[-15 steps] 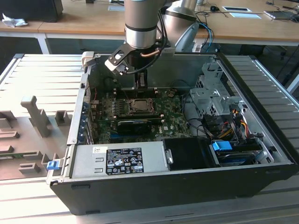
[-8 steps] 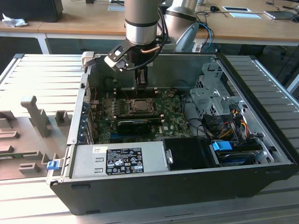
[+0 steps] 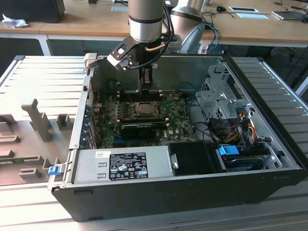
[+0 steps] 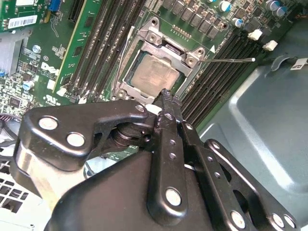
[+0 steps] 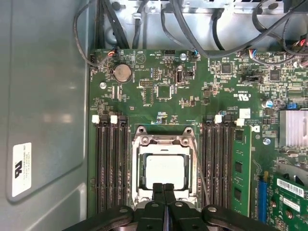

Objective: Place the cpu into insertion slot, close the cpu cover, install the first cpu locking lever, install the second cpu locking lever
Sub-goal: 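Install the first cpu locking lever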

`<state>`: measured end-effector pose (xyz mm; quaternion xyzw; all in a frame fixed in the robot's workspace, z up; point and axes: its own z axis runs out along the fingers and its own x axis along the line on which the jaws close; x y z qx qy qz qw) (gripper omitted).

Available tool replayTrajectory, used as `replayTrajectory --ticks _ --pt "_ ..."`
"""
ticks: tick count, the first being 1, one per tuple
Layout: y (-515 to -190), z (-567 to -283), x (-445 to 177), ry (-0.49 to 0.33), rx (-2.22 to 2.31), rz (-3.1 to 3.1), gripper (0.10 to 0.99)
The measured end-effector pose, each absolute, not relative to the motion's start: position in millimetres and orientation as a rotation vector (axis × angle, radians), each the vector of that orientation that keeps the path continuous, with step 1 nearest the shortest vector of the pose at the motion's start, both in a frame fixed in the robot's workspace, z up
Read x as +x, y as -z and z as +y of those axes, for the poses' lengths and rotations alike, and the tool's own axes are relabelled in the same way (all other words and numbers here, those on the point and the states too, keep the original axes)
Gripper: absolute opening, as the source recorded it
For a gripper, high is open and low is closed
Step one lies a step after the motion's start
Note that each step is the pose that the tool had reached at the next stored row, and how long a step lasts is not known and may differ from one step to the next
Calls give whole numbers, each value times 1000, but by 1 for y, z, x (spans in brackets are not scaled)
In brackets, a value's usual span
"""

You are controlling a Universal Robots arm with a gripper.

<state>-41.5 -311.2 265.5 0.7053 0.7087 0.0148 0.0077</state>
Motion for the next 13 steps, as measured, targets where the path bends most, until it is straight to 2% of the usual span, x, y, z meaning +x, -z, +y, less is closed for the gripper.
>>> replayTrajectory --ticks 8,13 --pt "-291 -311 -42 -46 2207 2214 106" --pt "-291 -311 -42 -47 2112 2306 106"
